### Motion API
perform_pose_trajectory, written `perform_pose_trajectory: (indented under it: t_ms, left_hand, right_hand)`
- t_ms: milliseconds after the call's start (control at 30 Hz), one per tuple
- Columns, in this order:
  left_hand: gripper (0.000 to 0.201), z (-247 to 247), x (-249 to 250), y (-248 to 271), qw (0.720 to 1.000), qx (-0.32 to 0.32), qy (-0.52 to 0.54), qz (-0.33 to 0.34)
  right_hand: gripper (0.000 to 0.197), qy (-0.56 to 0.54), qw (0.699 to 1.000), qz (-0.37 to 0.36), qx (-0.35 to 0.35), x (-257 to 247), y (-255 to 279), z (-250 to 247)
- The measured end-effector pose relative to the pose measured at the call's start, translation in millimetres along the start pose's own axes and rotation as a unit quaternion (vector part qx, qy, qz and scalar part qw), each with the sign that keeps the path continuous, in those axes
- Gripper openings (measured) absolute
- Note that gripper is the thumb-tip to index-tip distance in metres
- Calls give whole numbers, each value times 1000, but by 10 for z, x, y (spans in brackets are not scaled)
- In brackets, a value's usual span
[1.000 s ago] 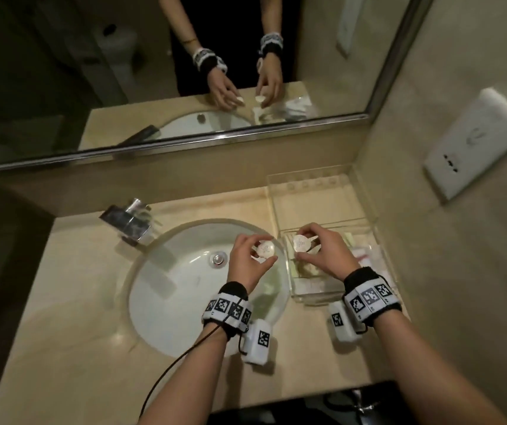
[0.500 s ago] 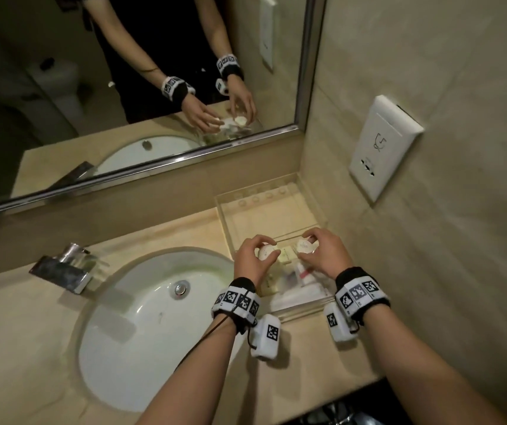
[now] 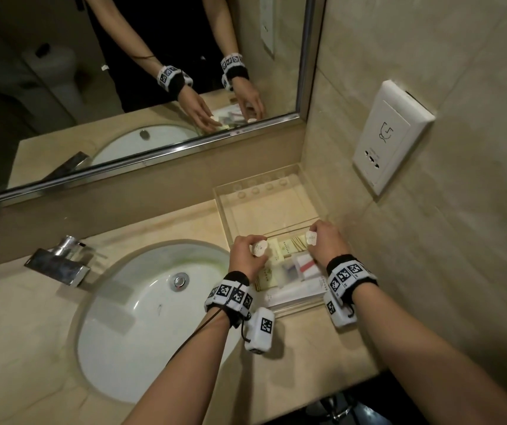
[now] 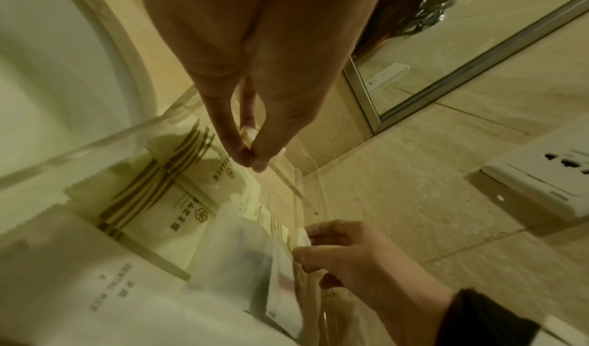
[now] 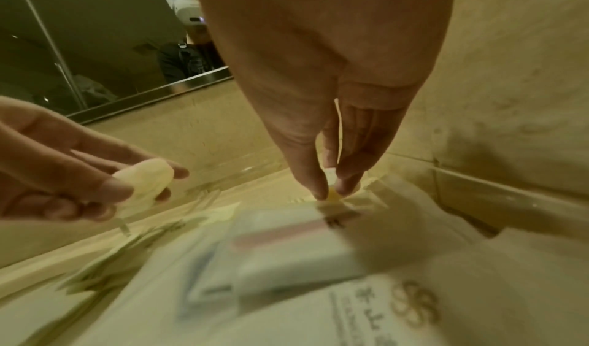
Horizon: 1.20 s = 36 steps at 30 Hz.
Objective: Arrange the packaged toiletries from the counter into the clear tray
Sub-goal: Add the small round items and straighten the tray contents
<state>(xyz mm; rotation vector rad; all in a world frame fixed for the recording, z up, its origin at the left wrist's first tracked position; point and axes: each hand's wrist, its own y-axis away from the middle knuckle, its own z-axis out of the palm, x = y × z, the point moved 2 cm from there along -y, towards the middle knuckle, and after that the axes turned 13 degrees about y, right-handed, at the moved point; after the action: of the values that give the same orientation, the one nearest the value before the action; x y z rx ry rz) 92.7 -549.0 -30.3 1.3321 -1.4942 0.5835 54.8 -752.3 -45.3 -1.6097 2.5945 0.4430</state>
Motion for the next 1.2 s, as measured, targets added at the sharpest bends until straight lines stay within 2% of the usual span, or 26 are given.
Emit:
perform_pose_trajectory:
  t_ms: [367,467,533,600,667,733,867,1033,1200]
  left_hand:
    - [40,26,17,-18,1000,-15,14,10]
    - [41,33,39,-20,999,-10,35,16]
    - [42,43,56,-19,998,0,54,18]
    - [42,64,101,-12,997,11,73,20]
    - [39,88,160,-7,996,13,74,37]
    - [35,119,222,4,995,-1,66,74]
    - [45,145,297,7,991,-17,74,108]
    - [39,153,281,-28,995,-17,71,71]
    - [29,179,223,-6,997,-38,40,54]
  right_hand:
    - [30,41,999,-12,28,38,32,-17]
    - [17,-32,999,-24,33,-8,24,-83]
    - [6,-106,992,-60,5,-108,32,-139]
    - [13,-206,974,-78,-50,-229,66,-200]
    - [24,-312,941,-45,-125,-312,106,-236]
    - [29,-341,926,-37,-159,-332,117,-239]
    - [29,-338,928,-44,-152,-245,52,-291]
    - [28,-400,910,57,-89,-75,-10,-310]
    - [21,-255,964,61,-49,127,-32,-172]
